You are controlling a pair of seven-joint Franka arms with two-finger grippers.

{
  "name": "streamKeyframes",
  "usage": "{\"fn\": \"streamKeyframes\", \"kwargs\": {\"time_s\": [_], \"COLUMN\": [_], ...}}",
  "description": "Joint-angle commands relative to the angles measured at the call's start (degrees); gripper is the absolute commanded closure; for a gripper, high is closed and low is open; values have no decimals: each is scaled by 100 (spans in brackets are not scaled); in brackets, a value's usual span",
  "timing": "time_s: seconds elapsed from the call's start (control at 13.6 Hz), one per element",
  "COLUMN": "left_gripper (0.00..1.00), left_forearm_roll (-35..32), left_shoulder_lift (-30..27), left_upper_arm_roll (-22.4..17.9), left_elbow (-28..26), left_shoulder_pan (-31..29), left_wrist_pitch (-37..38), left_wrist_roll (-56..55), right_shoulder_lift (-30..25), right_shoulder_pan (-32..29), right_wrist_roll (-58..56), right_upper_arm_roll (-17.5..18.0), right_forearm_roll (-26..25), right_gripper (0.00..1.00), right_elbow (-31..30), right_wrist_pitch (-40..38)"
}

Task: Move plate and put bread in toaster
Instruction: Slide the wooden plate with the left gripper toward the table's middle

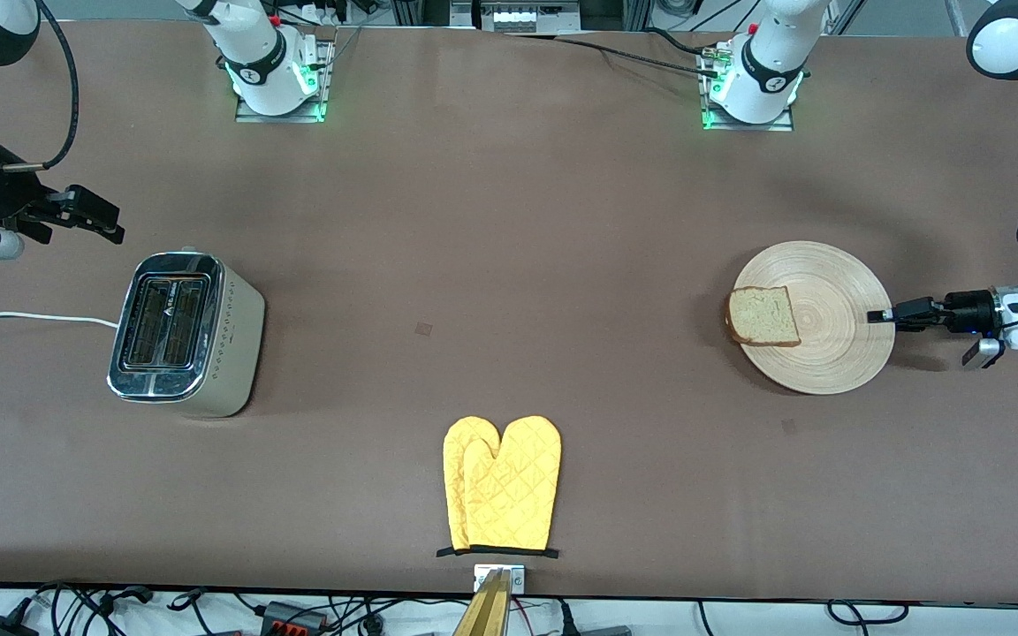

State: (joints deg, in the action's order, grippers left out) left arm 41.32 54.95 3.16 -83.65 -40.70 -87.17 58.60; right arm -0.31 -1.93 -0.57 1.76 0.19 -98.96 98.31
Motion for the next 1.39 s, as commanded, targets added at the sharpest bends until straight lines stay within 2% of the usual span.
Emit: {"fn": "streamKeyframes", "kwargs": {"time_s": [0.0, 0.29, 0.51, 0.59, 0.88, 1.1, 1.32], "left_gripper": [97, 99, 99, 99, 99, 99, 99], "left_forearm_roll": [-107, -36, -10, 8, -10, -45, 112], "left_shoulder_lift": [25, 16, -63, -115, -308, -432, -493], "left_upper_arm_roll": [18, 44, 149, 193, 746, 853, 1045], "left_elbow": [95, 103, 164, 174, 139, 95, -115], "left_shoulder_pan": [-8, 1, 211, 290, 404, 1071, 1293], "left_wrist_pitch": [122, 157, 1068, 1123, 835, 667, 317], "left_wrist_roll": [99, 55, -163, -304, -910, -1060, -1368], "right_shoulder_lift": [-13, 13, 13, 13, 22, 66, 92], "right_shoulder_pan": [-9, -27, -27, -36, -97, -97, -97], "right_wrist_roll": [-40, -57, -48, -48, -57, -57, -57], "right_upper_arm_roll": [0, -9, -9, -18, -18, -18, -18], "right_forearm_roll": [-19, -45, -54, -54, -63, -63, -63], "right_gripper": [0, 0, 0, 0, 0, 0, 0], "right_elbow": [-44, -35, -35, -35, -35, -35, -35], "right_wrist_pitch": [74, 83, 83, 83, 109, 162, 162]}}
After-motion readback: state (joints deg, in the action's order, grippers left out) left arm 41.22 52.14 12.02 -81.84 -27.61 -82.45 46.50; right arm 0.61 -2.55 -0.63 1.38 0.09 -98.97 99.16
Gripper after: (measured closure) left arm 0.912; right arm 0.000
